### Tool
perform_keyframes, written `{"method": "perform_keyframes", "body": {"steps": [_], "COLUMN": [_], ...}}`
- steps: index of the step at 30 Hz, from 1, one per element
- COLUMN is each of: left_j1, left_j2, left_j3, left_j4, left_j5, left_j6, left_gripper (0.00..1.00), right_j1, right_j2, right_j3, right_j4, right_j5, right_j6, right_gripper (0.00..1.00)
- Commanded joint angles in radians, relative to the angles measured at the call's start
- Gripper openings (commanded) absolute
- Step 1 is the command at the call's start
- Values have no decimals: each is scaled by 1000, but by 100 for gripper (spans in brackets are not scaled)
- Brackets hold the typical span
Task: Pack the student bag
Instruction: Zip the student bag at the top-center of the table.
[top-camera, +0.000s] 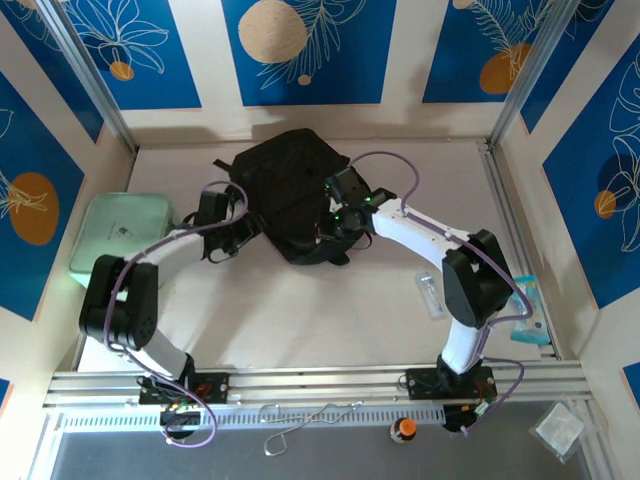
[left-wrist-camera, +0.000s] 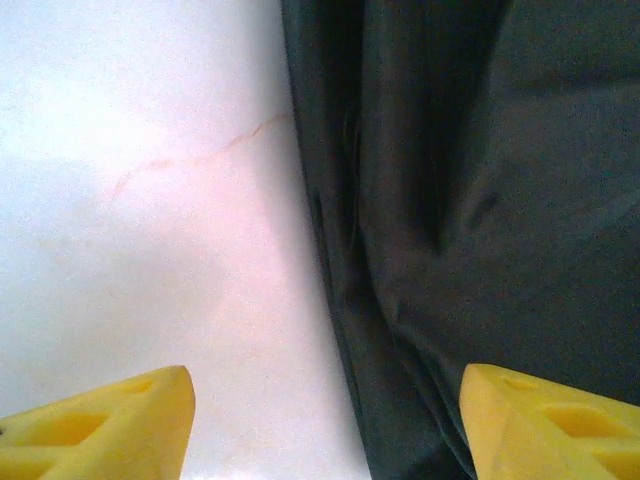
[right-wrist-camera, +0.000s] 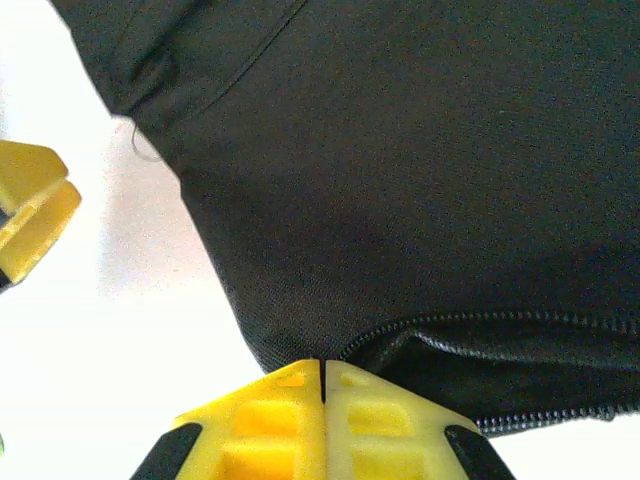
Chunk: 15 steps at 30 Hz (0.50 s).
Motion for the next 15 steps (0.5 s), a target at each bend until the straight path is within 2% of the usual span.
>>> {"method": "perform_keyframes", "body": {"steps": [1, 6, 15], "left_j1": [-34, -110, -175], "left_j2": [-62, -43, 59], "left_j3": [-65, -68, -45], "left_j4": [130, 207, 285], "left_j5": [47, 104, 90], "left_j6": [-141, -247, -316], "left_gripper": [73, 69, 46], "right_j1": [31, 47, 47], "right_j2": [32, 32, -7], "right_j3": [35, 12, -43], "right_j4": [18, 39, 41], "right_j5": [-59, -95, -83], "right_j6": [-16, 4, 19], "right_gripper": [0, 0, 0]}}
